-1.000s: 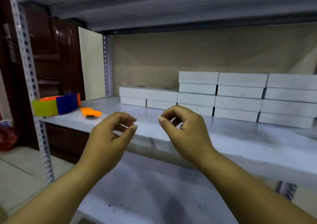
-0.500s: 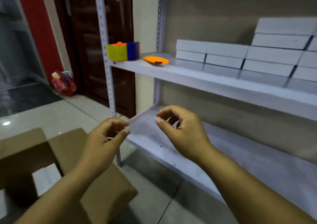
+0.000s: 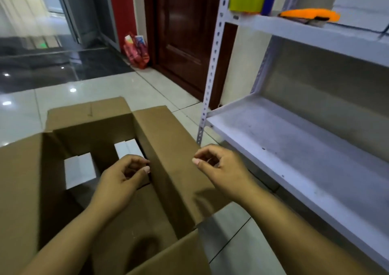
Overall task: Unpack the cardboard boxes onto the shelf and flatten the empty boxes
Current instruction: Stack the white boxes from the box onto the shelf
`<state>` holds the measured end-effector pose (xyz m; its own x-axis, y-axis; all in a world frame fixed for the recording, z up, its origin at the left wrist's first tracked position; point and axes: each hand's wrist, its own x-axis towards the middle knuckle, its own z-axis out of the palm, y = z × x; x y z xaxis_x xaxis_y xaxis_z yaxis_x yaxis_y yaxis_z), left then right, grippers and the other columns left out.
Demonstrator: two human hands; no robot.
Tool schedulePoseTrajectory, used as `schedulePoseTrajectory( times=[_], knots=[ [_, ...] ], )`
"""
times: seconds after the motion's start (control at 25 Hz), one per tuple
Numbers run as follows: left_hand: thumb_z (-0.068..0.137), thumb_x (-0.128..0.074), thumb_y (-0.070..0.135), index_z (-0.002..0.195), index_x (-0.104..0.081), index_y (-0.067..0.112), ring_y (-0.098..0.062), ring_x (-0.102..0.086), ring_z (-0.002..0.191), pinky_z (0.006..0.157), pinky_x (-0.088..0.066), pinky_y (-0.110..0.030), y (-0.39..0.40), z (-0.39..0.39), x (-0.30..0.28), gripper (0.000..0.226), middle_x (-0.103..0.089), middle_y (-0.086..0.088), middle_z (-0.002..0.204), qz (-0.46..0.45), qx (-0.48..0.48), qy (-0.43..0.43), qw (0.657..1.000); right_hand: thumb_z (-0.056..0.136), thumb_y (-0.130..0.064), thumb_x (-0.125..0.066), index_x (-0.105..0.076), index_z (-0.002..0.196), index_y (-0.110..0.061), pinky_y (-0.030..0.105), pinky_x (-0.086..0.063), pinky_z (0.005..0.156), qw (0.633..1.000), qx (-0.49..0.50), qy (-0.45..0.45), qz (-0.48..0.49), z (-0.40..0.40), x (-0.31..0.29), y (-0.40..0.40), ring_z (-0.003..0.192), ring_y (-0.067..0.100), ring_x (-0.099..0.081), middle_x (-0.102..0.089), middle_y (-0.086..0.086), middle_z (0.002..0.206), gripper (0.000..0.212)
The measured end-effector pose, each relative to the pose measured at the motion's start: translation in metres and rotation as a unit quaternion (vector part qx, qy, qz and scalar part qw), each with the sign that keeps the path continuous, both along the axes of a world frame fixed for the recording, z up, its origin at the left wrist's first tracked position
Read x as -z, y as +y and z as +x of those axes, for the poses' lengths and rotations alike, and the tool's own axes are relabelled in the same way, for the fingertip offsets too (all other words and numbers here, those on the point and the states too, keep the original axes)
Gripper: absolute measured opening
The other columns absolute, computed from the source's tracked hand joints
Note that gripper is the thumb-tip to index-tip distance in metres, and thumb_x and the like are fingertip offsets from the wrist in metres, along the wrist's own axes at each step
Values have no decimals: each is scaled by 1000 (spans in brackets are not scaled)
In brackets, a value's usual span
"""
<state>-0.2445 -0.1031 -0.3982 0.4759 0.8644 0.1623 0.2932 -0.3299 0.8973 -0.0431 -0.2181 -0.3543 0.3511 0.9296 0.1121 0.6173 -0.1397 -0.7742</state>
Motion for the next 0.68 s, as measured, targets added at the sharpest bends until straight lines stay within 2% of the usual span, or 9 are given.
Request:
schedulePoseTrajectory(
  times=[0.2, 0.32, 0.48, 0.6, 0.68],
  knots=[
    [88, -65, 18, 96, -65, 23, -5, -60, 84, 68, -45, -21, 42, -60, 31, 10, -65, 8, 91, 30, -115, 74, 990, 92, -30, -62, -65, 95, -27, 22, -51, 74, 998, -37, 18, -53, -41, 33, 45, 82, 5, -59, -63, -13, 86, 5],
    [88, -65, 17, 99, -64, 20, -19, -59, 91, 76, -51, -38, 73, -94, 44, 12, -62, 6, 95, 75, -165, 137, 974, 90, -25, -65, -67, 90, -24, 21, -49, 69, 995, -58, 39, -71, -71, 55, 77, 74, 4, -58, -64, -12, 78, 3],
    [90, -62, 23, 114, -61, 17, -26, -51, 113, 91, -47, -43, 110, -128, 58, 25, -56, -4, 118, 75, -212, 221, 949, 91, -29, -63, -66, 92, -29, 27, -54, 76, 990, -95, 32, -104, -110, 88, 115, 83, 5, -61, -66, -12, 86, 3],
    [91, -60, 20, 127, -56, 11, -29, -42, 125, 101, -39, -40, 128, -141, 63, 37, -48, -10, 134, 87, -223, 270, 933, 93, -30, -62, -66, 99, -27, 22, -53, 76, 983, -114, 30, -139, -134, 109, 133, 86, 5, -61, -65, -12, 90, 8],
    [93, -57, 18, 138, -46, 10, -27, -34, 135, 108, -33, -38, 139, -145, 66, 47, -37, -10, 146, 72, -242, 286, 924, 93, -30, -61, -65, 98, -27, 19, -50, 73, 979, -124, 20, -159, -146, 122, 146, 85, 5, -60, -64, -12, 90, 7]
  ],
)
